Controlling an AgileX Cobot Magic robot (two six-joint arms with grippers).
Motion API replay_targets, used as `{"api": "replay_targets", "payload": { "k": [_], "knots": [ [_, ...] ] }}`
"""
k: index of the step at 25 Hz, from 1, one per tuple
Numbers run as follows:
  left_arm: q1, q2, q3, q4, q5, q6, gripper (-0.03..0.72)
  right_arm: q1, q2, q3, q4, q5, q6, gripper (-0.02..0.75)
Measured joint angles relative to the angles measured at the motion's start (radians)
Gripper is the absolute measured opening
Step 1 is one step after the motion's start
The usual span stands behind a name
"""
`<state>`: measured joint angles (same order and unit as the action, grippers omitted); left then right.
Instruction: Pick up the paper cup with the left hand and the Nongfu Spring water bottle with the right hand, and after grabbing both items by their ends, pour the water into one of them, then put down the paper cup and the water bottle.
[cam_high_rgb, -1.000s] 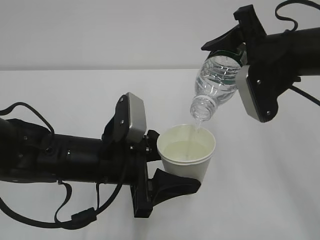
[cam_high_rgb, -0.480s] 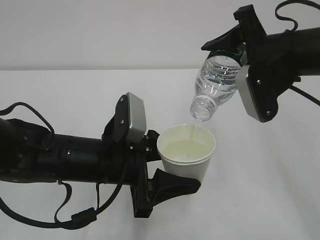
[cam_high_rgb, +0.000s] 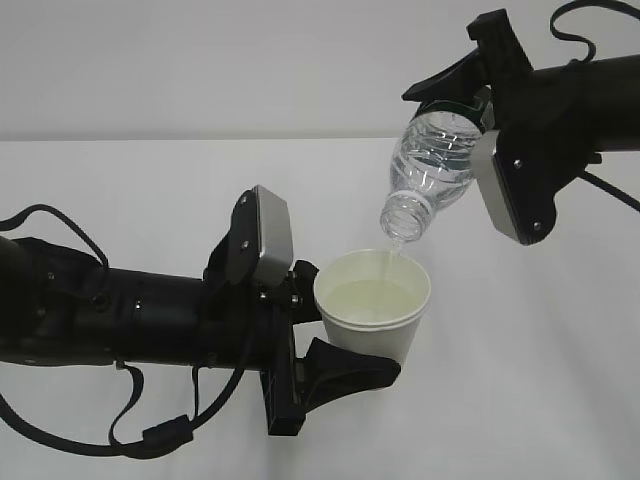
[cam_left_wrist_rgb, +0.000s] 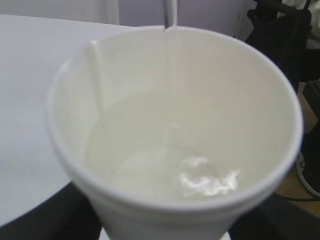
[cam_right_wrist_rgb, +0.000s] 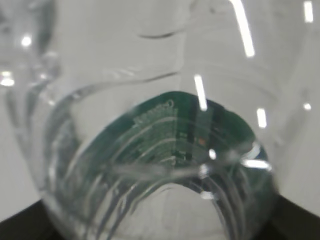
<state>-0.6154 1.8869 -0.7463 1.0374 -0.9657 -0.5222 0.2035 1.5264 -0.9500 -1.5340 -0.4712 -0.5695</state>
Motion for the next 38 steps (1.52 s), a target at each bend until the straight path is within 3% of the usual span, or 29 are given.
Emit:
{"api": "replay_targets", "payload": {
  "k": [38],
  "knots": [
    [0.0,0.0,0.0,0.002,0.005,0.0,0.481,0.0,0.0,0.0,0.0,-0.012,-0.008,0.491]
  ]
}}
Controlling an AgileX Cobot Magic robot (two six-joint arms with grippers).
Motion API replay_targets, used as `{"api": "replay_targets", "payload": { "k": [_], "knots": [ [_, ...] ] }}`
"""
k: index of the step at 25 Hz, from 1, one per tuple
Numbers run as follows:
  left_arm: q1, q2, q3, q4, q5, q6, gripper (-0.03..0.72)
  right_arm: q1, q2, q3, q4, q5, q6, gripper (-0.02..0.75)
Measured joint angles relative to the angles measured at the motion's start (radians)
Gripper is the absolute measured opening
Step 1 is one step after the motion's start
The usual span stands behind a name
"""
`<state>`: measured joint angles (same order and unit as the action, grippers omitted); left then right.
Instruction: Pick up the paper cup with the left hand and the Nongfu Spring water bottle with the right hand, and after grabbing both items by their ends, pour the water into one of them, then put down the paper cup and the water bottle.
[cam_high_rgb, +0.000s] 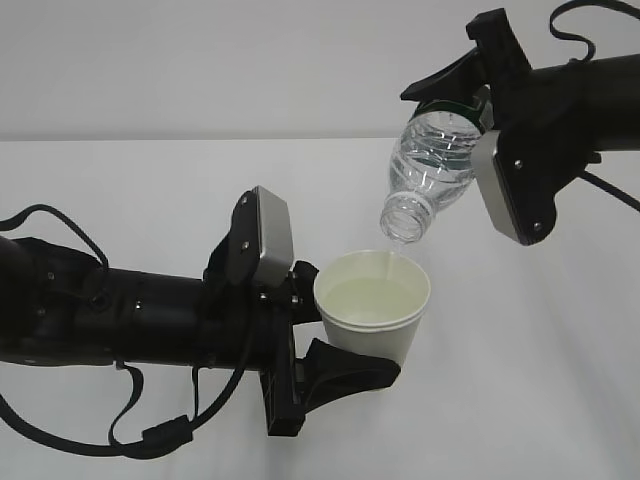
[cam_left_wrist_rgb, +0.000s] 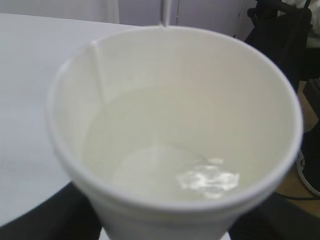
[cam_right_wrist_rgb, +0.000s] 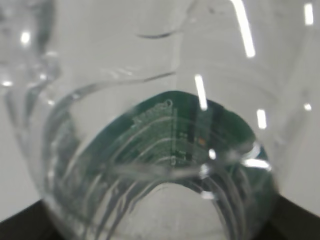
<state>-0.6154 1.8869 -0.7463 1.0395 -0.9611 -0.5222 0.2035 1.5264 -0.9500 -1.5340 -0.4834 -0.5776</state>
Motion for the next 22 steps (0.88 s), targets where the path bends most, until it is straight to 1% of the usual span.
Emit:
{"api": "replay_targets", "payload": {
  "k": [22],
  "knots": [
    [0.0,0.0,0.0,0.0,0.0,0.004,0.481,0.0,0.0,0.0,0.0,-0.003,-0.011,0.491]
  ]
}}
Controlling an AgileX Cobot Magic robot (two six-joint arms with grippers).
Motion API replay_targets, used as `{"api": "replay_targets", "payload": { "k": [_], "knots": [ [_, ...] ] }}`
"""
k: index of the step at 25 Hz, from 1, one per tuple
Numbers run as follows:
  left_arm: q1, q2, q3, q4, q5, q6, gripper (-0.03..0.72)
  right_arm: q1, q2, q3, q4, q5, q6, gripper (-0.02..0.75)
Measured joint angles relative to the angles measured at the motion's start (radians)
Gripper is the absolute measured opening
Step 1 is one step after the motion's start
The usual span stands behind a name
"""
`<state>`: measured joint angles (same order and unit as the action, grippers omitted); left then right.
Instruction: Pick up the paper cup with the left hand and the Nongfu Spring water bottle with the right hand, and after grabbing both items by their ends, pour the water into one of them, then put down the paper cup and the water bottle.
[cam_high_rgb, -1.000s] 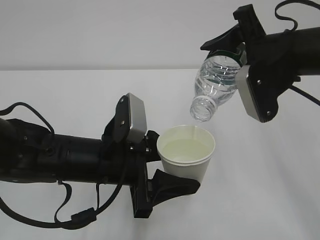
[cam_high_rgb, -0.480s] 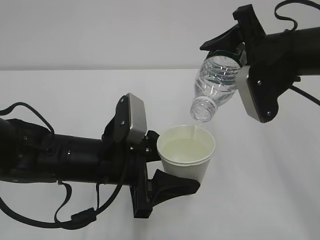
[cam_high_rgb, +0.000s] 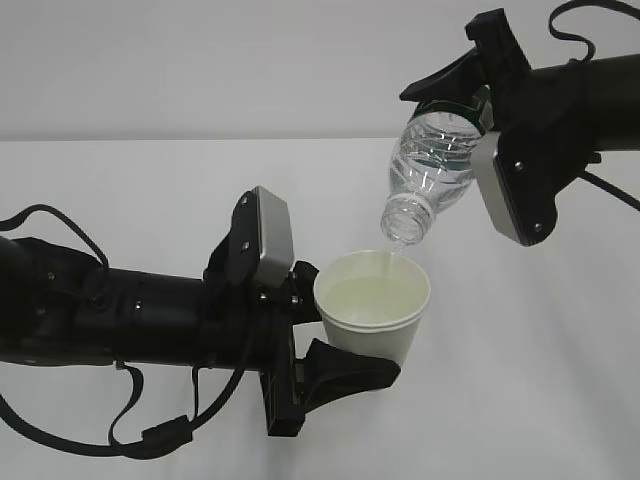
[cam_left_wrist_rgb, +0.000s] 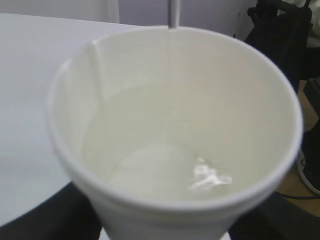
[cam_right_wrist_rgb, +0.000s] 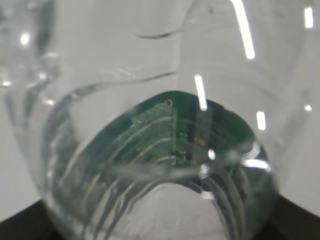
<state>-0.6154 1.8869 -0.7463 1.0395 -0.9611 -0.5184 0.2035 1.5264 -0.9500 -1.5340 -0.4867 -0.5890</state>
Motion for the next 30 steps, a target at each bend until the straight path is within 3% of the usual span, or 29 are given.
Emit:
{"api": "replay_targets", "payload": {
  "k": [30],
  "knots": [
    [0.0,0.0,0.0,0.0,0.002,0.003,0.48,0.0,0.0,0.0,0.0,-0.029,0.031,0.491]
  ]
}}
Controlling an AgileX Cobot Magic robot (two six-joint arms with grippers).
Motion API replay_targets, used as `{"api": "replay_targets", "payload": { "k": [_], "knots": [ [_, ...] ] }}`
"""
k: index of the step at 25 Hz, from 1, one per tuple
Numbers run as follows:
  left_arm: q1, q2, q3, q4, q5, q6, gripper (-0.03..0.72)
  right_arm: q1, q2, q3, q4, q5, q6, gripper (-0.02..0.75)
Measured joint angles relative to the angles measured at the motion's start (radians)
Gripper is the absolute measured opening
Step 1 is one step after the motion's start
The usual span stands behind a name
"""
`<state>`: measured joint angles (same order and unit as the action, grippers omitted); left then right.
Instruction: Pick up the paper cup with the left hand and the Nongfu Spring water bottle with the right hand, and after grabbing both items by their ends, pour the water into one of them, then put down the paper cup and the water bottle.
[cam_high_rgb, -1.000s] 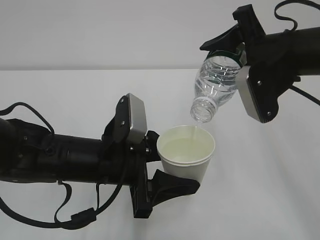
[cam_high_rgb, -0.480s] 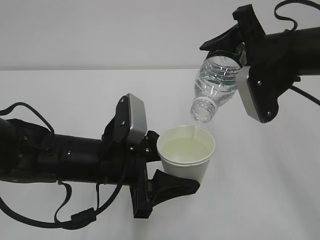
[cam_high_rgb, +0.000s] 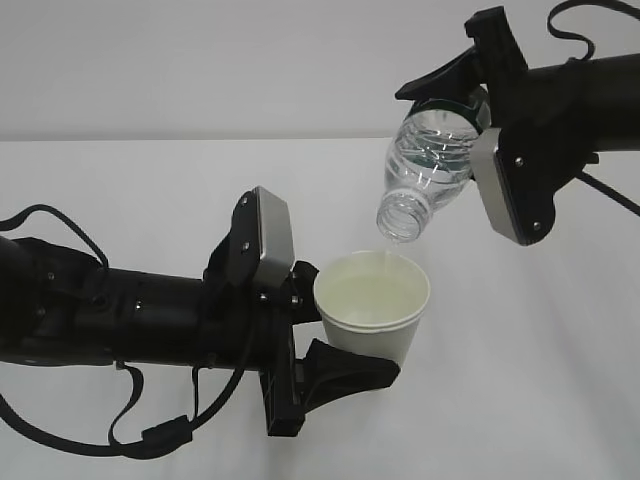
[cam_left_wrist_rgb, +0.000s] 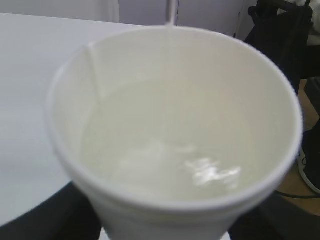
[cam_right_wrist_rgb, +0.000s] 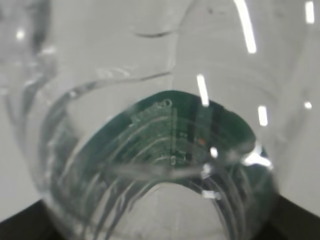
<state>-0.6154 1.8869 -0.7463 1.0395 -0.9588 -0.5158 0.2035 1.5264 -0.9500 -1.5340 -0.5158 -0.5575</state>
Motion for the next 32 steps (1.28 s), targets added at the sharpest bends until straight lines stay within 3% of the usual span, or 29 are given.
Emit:
{"api": "replay_targets", "payload": {
  "k": [32],
  "knots": [
    [0.0,0.0,0.0,-0.019,0.001,0.015,0.48,0.0,0.0,0.0,0.024,-0.022,0.324,0.491]
  ]
}}
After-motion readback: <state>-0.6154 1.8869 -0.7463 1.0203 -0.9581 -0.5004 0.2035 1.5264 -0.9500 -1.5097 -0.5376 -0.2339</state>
